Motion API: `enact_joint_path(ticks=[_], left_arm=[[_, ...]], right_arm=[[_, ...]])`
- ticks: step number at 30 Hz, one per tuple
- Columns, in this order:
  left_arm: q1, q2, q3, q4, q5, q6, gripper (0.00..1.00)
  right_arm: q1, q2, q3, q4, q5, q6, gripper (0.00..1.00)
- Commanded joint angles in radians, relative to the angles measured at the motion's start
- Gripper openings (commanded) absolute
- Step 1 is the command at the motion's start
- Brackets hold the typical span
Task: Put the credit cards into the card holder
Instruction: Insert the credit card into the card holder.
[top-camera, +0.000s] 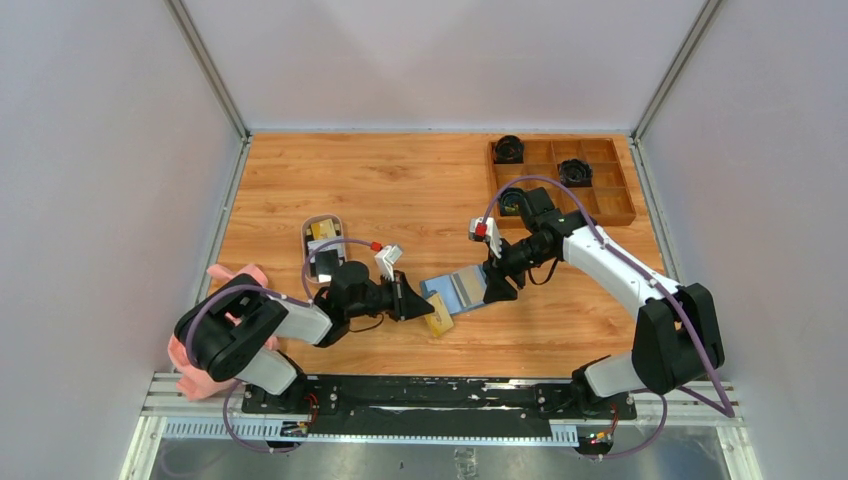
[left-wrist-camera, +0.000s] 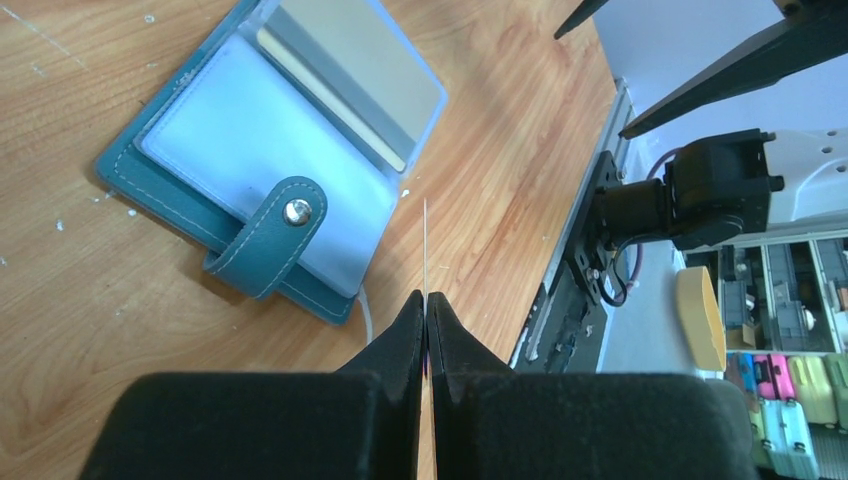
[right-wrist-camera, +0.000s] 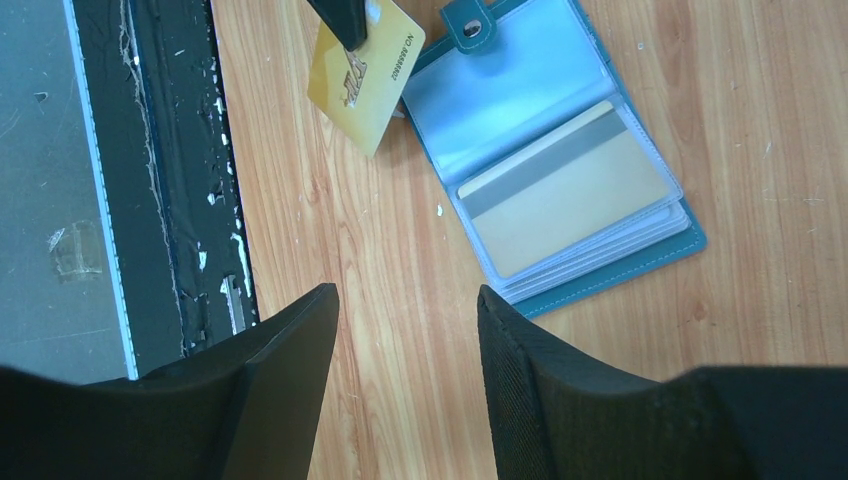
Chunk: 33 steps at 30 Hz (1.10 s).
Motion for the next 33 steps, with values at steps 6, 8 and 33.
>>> enact_joint_path(ticks=[6,8,33], left_arm=[[0.011,0.036,0.022,0.029,-0.036,-0.002,0.00],[0.016,0.041,0.029,0.019,-0.043,-0.004,0.00],[0.069,0.340,0.129,0.324,-0.056,-0.269,0.00]], right_arm=[[-0.010,0.007,0.005,-0.011,0.017,0.004,0.57],[-0.010,0.007,0.004,-0.011,0.016,0.004,0.57],[-0.010,0.014,0.002,-0.013,0.009,0.004,0.57]])
